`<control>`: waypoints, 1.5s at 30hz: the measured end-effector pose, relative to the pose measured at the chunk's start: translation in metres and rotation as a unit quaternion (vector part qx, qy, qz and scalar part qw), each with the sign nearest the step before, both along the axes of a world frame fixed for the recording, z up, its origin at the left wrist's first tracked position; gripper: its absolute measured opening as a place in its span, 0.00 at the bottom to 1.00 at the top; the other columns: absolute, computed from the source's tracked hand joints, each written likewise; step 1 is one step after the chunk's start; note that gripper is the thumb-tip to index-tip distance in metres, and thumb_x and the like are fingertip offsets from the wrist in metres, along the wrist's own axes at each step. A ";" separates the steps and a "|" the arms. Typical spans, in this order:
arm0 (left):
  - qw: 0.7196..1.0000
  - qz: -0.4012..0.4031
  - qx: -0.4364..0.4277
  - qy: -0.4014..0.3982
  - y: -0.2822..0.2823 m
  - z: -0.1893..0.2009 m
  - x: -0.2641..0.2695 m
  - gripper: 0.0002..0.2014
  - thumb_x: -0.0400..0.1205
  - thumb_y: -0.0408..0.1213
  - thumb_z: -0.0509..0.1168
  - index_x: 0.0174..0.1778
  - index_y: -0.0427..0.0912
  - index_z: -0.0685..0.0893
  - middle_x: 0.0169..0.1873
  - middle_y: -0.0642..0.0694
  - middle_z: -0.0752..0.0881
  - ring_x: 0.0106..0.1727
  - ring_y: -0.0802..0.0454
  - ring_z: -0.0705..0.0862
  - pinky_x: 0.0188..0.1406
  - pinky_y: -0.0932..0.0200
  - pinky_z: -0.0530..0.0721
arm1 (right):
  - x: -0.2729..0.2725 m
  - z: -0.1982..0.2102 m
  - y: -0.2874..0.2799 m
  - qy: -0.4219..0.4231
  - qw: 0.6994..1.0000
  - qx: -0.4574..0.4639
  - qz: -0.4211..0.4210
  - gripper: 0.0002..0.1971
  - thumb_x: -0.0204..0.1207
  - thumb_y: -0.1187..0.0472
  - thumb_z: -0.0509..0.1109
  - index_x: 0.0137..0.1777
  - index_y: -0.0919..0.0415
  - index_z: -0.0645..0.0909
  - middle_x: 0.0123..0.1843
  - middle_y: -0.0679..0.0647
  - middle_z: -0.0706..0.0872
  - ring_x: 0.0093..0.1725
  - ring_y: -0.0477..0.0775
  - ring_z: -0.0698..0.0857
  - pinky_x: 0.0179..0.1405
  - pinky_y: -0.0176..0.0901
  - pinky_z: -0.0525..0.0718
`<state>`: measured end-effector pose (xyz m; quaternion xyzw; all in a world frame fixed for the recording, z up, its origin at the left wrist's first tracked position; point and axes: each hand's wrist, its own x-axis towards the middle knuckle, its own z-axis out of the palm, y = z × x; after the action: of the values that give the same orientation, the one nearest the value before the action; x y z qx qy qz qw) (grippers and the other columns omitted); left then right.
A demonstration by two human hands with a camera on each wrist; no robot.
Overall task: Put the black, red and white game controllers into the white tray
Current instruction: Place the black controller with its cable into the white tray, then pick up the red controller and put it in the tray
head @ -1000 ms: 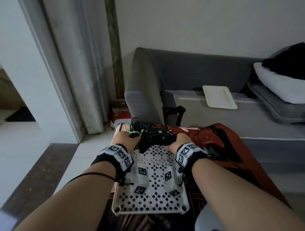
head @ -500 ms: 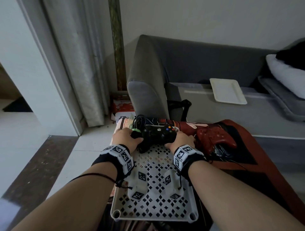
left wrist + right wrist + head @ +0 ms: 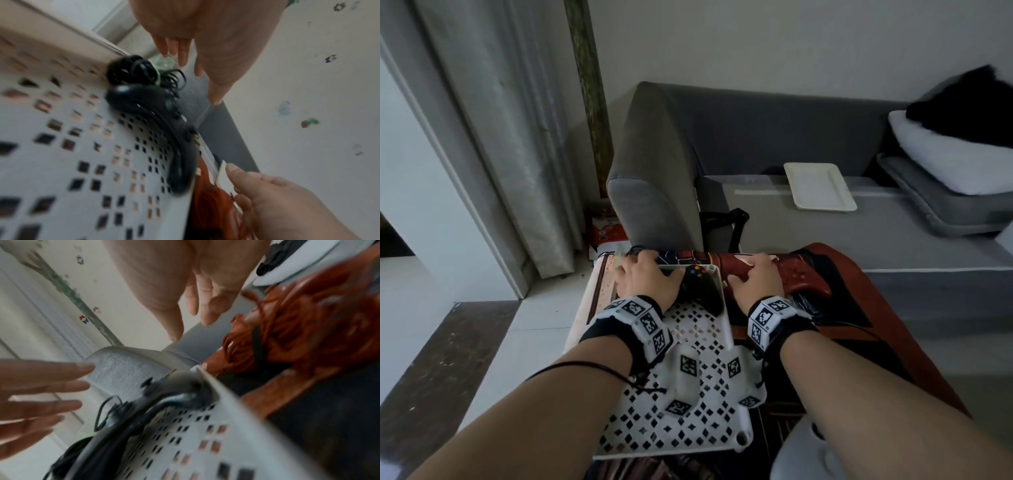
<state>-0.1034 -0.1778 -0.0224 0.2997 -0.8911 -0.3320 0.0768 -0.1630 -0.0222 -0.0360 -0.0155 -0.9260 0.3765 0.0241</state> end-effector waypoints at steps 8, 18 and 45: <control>0.979 -0.160 0.125 0.005 0.095 -0.002 -0.032 0.34 0.70 0.52 0.73 0.70 0.43 0.75 0.68 0.41 0.79 0.70 0.42 0.78 0.71 0.47 0.77 | -0.026 0.009 0.094 -0.032 0.992 0.063 -0.103 0.23 0.76 0.66 0.63 0.72 0.62 0.70 0.72 0.64 0.76 0.72 0.67 0.72 0.66 0.52 0.75; 0.969 -0.207 -0.014 -0.133 0.138 -0.030 -0.047 0.47 0.65 0.53 0.77 0.78 0.45 0.65 0.73 0.41 0.73 0.75 0.37 0.71 0.76 0.46 0.70 | -0.056 -0.024 0.138 -0.133 0.982 0.122 -0.058 0.30 0.71 0.62 0.69 0.75 0.63 0.69 0.68 0.64 0.82 0.68 0.68 0.80 0.66 0.51 0.80; 0.976 -0.162 0.148 0.015 0.142 -0.011 -0.015 0.21 0.69 0.31 0.66 0.59 0.45 0.83 0.64 0.44 0.80 0.64 0.43 0.82 0.66 0.49 0.82 | -0.011 0.006 0.174 -0.172 0.968 0.178 -0.024 0.23 0.67 0.49 0.77 0.55 0.66 0.82 0.49 0.58 0.85 0.54 0.63 0.87 0.49 0.43 0.82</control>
<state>-0.1181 -0.0356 -0.0334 0.1547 -0.8677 -0.4722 -0.0099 -0.1744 0.1515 -0.0299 -0.0978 -0.9677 0.1965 -0.1244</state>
